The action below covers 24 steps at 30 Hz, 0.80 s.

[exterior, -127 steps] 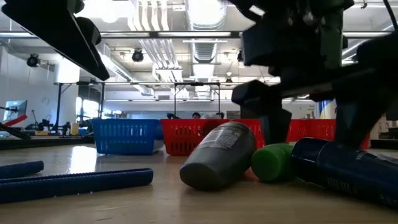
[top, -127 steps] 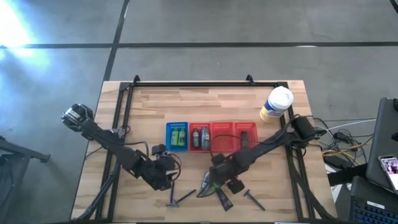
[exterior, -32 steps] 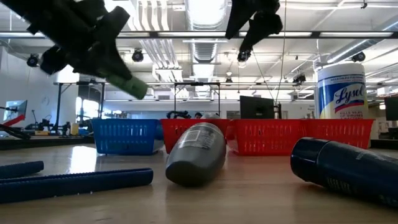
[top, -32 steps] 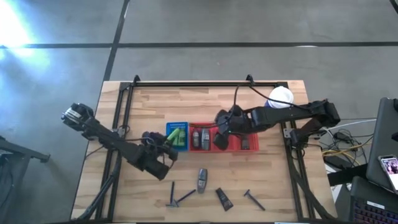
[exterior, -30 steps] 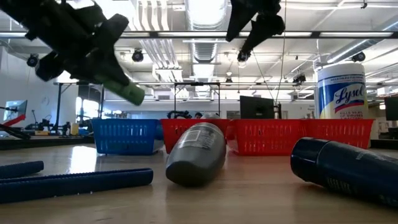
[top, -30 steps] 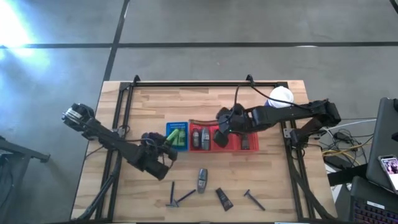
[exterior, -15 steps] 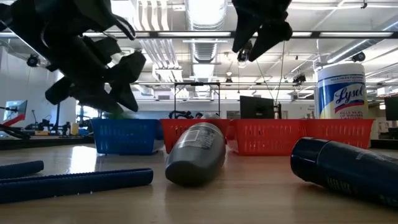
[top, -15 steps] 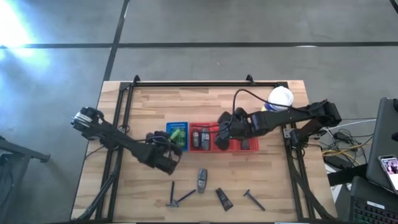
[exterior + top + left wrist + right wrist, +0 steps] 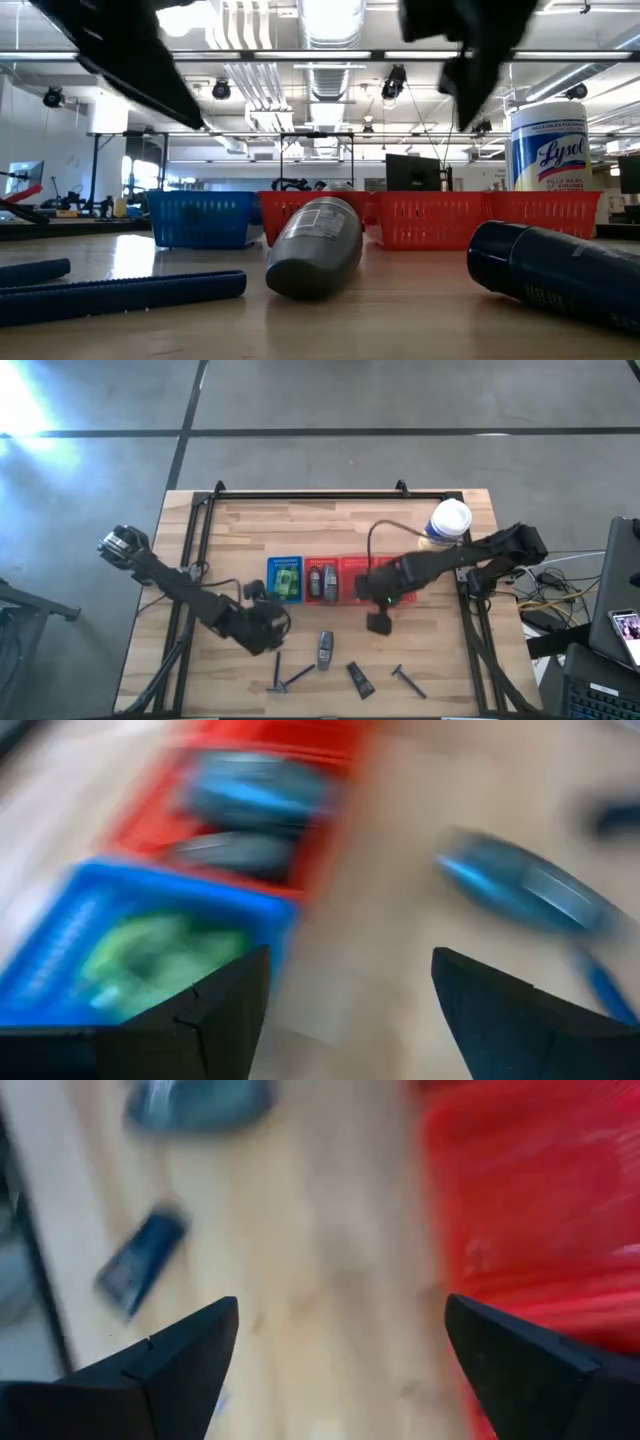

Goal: Pick & Place Travel size toiletries
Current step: Put the blue razor into the middle red bin

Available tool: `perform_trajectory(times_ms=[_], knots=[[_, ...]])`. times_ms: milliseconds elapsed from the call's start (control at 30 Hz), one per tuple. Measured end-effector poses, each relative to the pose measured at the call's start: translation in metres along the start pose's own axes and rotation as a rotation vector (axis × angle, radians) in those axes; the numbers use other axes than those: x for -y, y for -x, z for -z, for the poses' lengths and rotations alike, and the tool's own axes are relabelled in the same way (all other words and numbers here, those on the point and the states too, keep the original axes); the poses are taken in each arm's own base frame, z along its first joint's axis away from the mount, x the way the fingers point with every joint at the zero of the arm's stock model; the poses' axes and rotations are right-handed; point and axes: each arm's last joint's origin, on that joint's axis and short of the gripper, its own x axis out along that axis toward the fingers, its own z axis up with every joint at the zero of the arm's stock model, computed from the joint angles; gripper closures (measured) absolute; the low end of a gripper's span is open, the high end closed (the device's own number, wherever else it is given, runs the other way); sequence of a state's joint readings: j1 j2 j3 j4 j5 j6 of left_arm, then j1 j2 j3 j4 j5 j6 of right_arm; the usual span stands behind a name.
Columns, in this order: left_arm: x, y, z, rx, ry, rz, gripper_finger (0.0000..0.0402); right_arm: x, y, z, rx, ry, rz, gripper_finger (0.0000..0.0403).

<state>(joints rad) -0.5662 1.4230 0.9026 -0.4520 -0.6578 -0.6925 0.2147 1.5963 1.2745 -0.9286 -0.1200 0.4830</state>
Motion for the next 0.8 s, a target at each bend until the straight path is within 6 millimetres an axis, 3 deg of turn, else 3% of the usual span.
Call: perform_trajectory(times_ms=[167,267,433,633,800], knots=[[0.015,0.007,0.007,-0.08,-0.214,0.249,0.0124,-0.009,-0.033,0.026,-0.162,-0.135,-0.019,0.0067],[0.015,0.007,0.012,-0.101,-0.228,0.254,0.0125,-0.019,-0.047,0.048,-0.234,-0.242,0.024,0.0072],[0.012,0.003,0.019,-0.13,-0.182,0.235,0.0126,-0.055,-0.055,0.09,-0.297,-0.356,0.067,0.0072],[0.01,0.001,0.024,-0.138,-0.239,0.229,0.0126,-0.105,-0.054,0.136,-0.215,-0.412,0.094,0.0055],[0.009,0.001,0.023,-0.127,-0.327,0.236,0.0126,-0.125,-0.08,0.16,-0.159,-0.391,0.133,0.0051]])
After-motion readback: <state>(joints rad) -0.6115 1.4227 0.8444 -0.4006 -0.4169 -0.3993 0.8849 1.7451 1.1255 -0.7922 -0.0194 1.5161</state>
